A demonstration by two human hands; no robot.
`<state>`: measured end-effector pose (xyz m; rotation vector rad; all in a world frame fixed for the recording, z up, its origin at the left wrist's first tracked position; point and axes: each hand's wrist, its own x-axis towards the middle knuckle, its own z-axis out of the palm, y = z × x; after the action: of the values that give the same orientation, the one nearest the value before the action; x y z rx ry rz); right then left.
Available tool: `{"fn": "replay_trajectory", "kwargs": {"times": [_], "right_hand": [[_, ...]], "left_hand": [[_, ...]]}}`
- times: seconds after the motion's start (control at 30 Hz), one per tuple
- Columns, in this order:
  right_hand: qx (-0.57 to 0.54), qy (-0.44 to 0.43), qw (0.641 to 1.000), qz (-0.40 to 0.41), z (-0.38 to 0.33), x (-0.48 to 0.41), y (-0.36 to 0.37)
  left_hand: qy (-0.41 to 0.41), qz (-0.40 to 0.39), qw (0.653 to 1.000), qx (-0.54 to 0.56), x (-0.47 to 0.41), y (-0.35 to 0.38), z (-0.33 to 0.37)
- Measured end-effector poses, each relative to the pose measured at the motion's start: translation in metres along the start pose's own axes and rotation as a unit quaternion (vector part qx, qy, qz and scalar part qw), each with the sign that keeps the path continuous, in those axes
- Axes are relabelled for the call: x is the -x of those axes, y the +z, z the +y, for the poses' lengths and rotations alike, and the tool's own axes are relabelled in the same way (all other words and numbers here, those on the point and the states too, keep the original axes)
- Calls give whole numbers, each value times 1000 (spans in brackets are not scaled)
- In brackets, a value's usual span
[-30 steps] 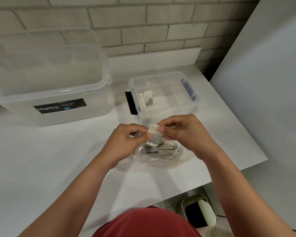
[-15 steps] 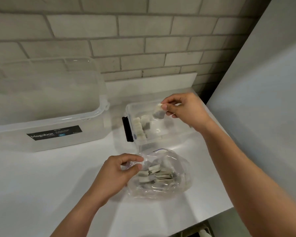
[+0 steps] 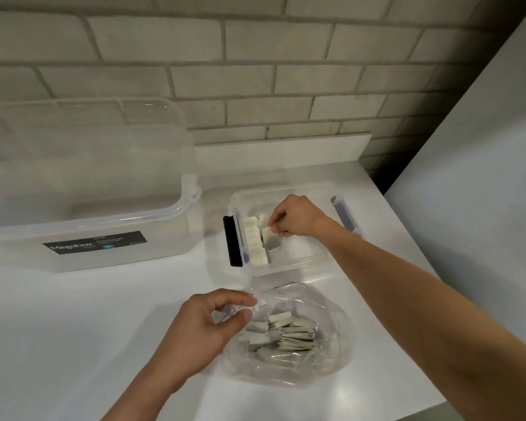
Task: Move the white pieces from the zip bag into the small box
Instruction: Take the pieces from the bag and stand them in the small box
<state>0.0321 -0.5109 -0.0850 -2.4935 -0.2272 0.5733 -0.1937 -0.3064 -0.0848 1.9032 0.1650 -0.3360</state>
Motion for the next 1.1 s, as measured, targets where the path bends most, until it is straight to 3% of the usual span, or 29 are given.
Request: {"fn": "replay_trajectory", "kwargs": {"times": [0.3,0.4,0.47,0.53,0.63,0.67,0.73,0.83,0.97,1.1], "right_hand": [[96,-22,994,55,-2,4,6],[83,-31,991,102,-9,21,-13],[27,-40,986,161,-15,49,-28],[-104,-51,973,200,-25,93,-35],[-303,-93,941,117,-38,171,-20],[-292,-98,949,72,-39,192,-6],[-130,-94,987,13,-27,215,27],[153,-30,987,27,3,221,71],[222,14,971,89,17,222,92],[260,-14,957,131,4,213,100]], "left_hand": [[4,-5,1000,5,-1,1,3],[6,-11,1000,9,1,0,3],[8,-9,1000,8,2,-1,3],[17,3,1000,-8,2,-2,2],[52,5,997,-57,4,-1,3],[68,6,995,-74,4,-1,3],[103,9,987,-120,4,1,2],[152,0,963,-222,4,2,-3],[165,-9,947,-274,12,8,-5],[183,-1,942,-282,17,15,-5]]}}
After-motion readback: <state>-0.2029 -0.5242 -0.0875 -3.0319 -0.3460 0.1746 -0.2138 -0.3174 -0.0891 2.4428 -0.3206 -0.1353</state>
